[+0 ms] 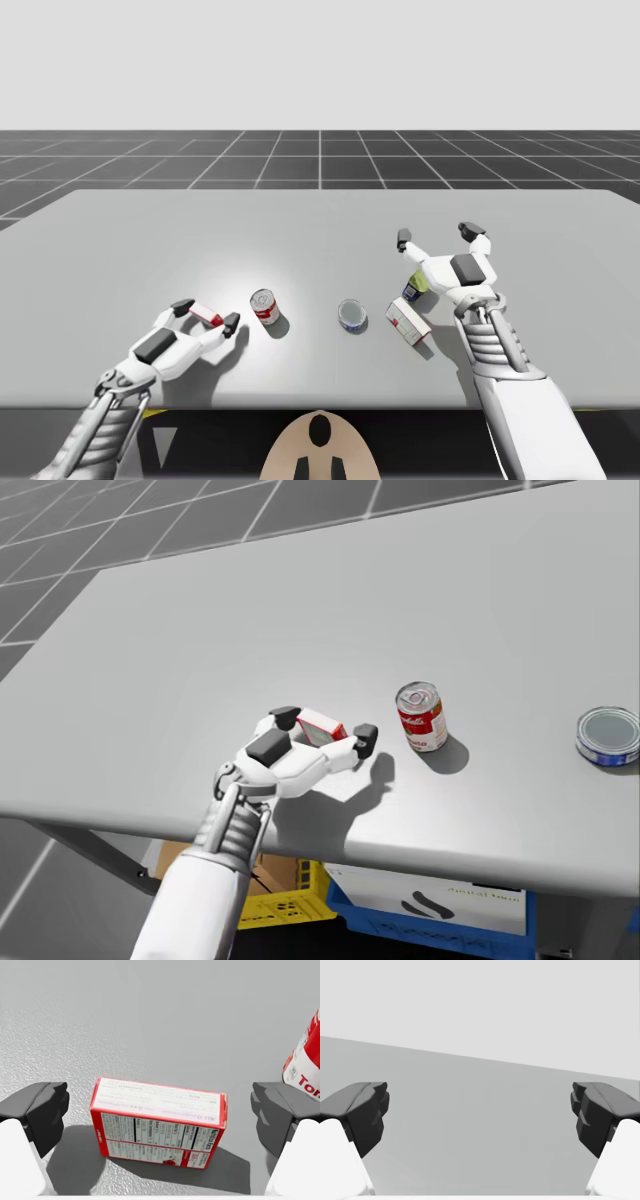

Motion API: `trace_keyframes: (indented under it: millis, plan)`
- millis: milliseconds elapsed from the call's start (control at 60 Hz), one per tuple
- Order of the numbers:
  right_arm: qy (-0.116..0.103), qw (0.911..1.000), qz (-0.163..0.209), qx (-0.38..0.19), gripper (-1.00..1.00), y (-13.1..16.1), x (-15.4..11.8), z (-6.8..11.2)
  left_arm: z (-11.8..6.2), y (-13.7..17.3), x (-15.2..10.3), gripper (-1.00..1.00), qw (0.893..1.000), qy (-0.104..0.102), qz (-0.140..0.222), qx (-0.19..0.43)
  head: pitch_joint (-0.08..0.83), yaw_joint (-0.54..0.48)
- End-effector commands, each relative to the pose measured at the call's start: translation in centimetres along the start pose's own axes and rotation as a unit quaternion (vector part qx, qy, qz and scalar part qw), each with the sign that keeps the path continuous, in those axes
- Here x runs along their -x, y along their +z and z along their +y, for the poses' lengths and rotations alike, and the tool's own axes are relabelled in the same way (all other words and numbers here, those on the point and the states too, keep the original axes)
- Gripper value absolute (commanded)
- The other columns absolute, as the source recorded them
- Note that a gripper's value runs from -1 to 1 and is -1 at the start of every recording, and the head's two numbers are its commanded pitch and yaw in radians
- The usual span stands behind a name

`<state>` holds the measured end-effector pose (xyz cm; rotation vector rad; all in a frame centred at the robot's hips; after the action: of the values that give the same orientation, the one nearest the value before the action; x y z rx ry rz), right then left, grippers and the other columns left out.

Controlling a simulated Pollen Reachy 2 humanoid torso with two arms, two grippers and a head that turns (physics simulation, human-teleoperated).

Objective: Lift the gelatin box off the table.

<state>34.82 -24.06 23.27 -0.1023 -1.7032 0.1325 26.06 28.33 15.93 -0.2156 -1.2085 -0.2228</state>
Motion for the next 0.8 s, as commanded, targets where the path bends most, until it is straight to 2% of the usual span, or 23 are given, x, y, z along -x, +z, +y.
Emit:
trace_keyframes:
  millis: [17, 33, 50, 67, 83, 117, 217, 333, 450, 633, 800]
  plan:
    - [-0.001, 1.0, -0.002, 0.0, -1.0, -0.02, -0.08, -0.04, 0.05, -0.44, 0.64, -0.8, 1.0, -0.003, 0.017, -0.011, 0.72, 0.42]
    - [-0.001, 1.0, -0.002, 0.0, -1.0, -0.02, -0.09, -0.04, 0.04, -0.38, 0.69, -0.65, 1.0, -0.006, 0.018, -0.013, 0.719, 0.42]
    - [-0.001, 1.0, -0.002, 0.001, -1.0, -0.01, -0.09, -0.05, 0.0, -0.39, 0.78, -0.04, 1.0, -0.007, 0.019, -0.014, 0.719, 0.42]
    - [-0.001, 1.0, -0.002, 0.001, -1.0, -0.01, -0.09, -0.05, -0.04, -0.34, 0.91, 0.78, 1.0, -0.012, 0.019, -0.017, 0.719, 0.42]
    - [-0.001, 1.0, -0.002, 0.001, -1.0, -0.01, -0.09, -0.05, -0.11, -0.29, 1.05, 0.92, 0.999, -0.018, 0.02, -0.018, 0.718, 0.42]
    - [-0.001, 1.0, -0.002, 0.001, -1.0, 0.01, -0.1, -0.06, -0.13, -0.24, 1.12, 1.0, 0.999, -0.022, 0.02, -0.02, 0.717, 0.42]
    - [0.0, 1.0, -0.003, 0.002, -1.0, 0.03, -0.11, -0.04, -0.25, -0.03, 1.33, 1.0, 0.999, -0.031, 0.017, -0.026, 0.7, 0.42]
    - [0.007, 1.0, -0.003, 0.004, -1.0, -0.02, -0.01, 0.02, -0.27, -0.08, 1.36, 1.0, 0.999, -0.036, 0.015, -0.028, 0.631, 0.44]
    - [0.009, 0.9999, -0.004, 0.01, -1.0, 0.01, -0.01, -0.03, -0.24, -0.1, 1.43, 1.0, 0.998, -0.043, 0.014, -0.034, 0.499, 0.46]
    - [0.004, 0.9997, -0.005, 0.025, -1.0, 0.09, -0.21, -0.27, -0.35, -0.09, 1.44, 1.0, 0.998, -0.051, 0.013, -0.035, 0.37, 0.47]
    - [0.009, 0.9996, -0.002, 0.027, -1.0, 0.01, -0.14, -0.33, -0.48, 0.11, 0.89, 1.0, 0.998, -0.059, 0.009, -0.038, 0.342, 0.47]
